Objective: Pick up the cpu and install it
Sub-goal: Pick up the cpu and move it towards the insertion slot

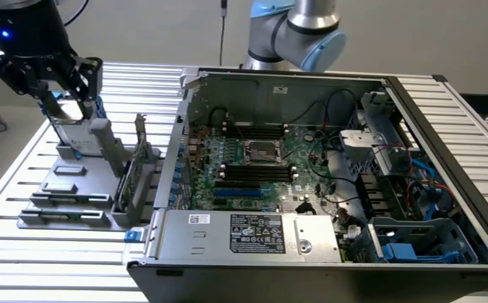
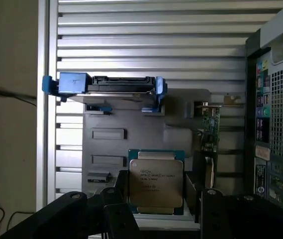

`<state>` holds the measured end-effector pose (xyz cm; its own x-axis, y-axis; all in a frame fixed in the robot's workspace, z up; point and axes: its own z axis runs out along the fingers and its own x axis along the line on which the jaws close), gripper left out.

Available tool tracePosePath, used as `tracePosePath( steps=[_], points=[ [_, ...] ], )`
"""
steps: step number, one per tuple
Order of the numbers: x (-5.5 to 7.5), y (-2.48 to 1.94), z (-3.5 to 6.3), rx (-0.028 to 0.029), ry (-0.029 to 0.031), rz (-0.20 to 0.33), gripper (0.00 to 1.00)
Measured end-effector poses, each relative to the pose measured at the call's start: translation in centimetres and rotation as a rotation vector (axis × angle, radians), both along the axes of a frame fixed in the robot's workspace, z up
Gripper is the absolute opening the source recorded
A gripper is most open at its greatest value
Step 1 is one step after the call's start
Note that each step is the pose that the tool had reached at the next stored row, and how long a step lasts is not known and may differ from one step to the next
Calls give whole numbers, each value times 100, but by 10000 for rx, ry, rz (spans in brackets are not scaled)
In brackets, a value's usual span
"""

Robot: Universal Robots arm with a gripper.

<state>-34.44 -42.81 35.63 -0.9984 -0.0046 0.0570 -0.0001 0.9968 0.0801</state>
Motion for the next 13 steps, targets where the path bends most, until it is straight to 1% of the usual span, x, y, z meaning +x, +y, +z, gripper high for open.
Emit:
tracePosePath(
  steps=[6,13],
  points=[
    [272,3,133,29,9,0,55],
    [552,11,244,104,12,0,55]
  ],
)
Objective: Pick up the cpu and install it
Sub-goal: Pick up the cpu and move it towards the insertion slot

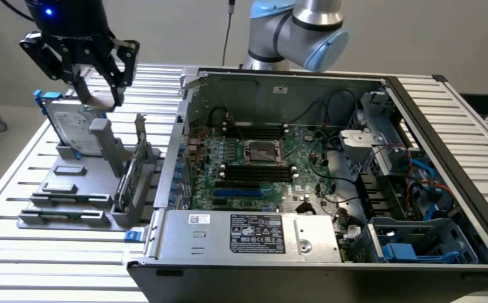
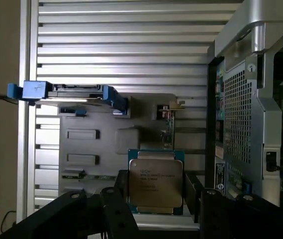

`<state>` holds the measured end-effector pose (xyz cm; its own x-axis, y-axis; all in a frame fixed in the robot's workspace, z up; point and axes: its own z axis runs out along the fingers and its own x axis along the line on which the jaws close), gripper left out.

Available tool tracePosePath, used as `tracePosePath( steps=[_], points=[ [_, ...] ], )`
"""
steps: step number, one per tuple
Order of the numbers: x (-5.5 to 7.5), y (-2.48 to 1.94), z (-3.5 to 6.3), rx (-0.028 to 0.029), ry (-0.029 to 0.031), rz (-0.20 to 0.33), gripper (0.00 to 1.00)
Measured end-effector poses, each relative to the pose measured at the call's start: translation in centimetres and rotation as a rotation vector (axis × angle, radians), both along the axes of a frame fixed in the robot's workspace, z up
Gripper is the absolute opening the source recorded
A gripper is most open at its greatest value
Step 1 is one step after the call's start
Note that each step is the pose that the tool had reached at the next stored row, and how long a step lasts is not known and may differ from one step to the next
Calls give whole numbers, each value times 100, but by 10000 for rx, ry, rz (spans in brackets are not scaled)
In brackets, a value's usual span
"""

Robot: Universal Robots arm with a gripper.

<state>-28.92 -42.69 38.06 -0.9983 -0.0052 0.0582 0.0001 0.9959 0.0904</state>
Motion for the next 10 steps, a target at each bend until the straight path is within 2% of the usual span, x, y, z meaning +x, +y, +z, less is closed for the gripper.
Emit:
tracePosePath(
  steps=[10],
  points=[
    [379,15,152,118,2,0,55]
  ],
)
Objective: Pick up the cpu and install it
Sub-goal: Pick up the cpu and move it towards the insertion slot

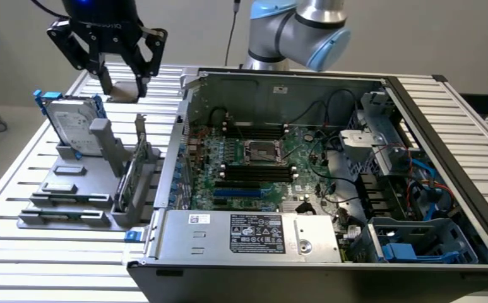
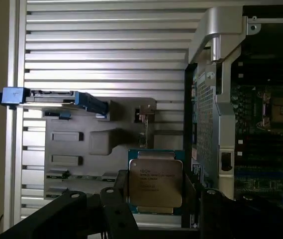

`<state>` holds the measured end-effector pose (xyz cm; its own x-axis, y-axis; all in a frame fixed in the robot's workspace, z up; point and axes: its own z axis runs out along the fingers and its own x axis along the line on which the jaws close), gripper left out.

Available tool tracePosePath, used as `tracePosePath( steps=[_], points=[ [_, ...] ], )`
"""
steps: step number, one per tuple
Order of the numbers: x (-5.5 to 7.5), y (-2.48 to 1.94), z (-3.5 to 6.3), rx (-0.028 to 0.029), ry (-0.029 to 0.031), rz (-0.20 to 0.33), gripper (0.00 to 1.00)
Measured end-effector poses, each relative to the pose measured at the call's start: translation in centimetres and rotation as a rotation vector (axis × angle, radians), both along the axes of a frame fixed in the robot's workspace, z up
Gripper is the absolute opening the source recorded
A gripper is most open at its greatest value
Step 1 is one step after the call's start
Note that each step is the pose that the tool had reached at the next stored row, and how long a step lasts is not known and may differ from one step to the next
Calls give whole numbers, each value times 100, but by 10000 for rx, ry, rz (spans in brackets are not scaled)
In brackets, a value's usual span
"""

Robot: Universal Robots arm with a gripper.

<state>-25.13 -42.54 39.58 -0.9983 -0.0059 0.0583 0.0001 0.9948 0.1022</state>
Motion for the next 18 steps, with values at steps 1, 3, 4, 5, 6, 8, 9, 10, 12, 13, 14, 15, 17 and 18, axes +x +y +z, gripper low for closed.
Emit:
tracePosePath(
  steps=[1,3,4,5,6,8,9,10,12,13,14,15,17,18],
  points=[
    [39,1,15,12,0,0,55],
    [117,4,47,34,0,0,55],
    [156,5,63,45,0,0,55],
    [202,6,83,55,2,0,55],
    [246,6,104,66,3,0,55],
    [336,7,141,96,5,0,55],
    [381,7,159,114,7,0,55],
    [427,7,170,133,7,0,55],
    [516,7,179,150,11,0,55],
    [565,8,180,165,12,-1,55],
    [610,8,181,181,12,0,55],
    [655,8,182,197,14,0,55],
    [746,11,181,223,14,0,55],
    [790,13,181,229,16,0,55]
  ],
)
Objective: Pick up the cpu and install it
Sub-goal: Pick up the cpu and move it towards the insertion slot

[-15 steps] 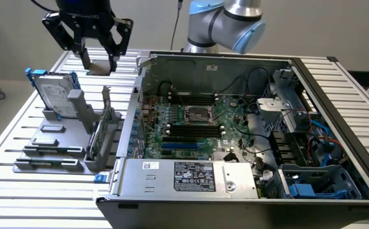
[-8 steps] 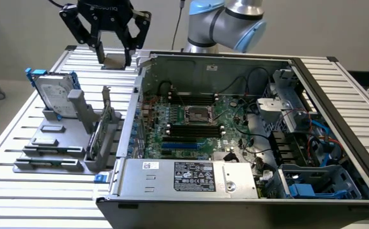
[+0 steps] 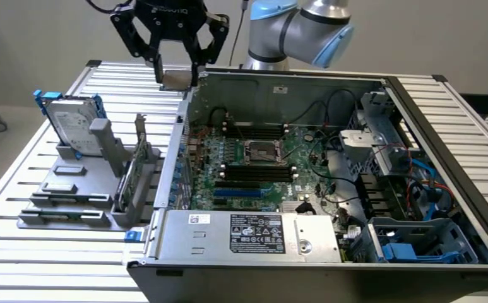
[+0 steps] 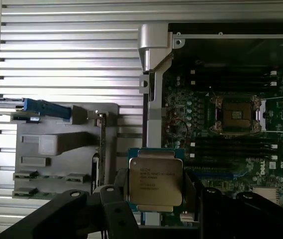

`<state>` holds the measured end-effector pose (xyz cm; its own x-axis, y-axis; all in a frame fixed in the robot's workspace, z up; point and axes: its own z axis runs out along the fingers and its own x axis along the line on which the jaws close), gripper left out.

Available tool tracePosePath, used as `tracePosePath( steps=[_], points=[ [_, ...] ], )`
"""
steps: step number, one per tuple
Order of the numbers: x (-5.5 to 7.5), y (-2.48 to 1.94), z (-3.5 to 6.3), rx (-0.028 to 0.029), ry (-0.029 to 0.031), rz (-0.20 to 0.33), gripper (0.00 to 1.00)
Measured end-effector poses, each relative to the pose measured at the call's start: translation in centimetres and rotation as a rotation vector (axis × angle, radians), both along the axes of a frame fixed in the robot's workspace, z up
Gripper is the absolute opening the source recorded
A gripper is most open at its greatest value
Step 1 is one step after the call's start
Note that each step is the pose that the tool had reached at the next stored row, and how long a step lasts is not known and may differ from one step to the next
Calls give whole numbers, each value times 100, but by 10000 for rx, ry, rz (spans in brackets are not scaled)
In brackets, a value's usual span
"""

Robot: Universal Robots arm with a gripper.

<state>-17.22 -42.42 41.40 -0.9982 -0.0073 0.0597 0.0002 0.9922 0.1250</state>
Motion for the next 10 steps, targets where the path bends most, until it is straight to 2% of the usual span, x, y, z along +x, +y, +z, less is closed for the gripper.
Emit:
tracePosePath(
  steps=[5,10],
  points=[
    [229,36,-27,15,16,-1,55],
    [390,145,-107,21,16,0,55]
  ],
)
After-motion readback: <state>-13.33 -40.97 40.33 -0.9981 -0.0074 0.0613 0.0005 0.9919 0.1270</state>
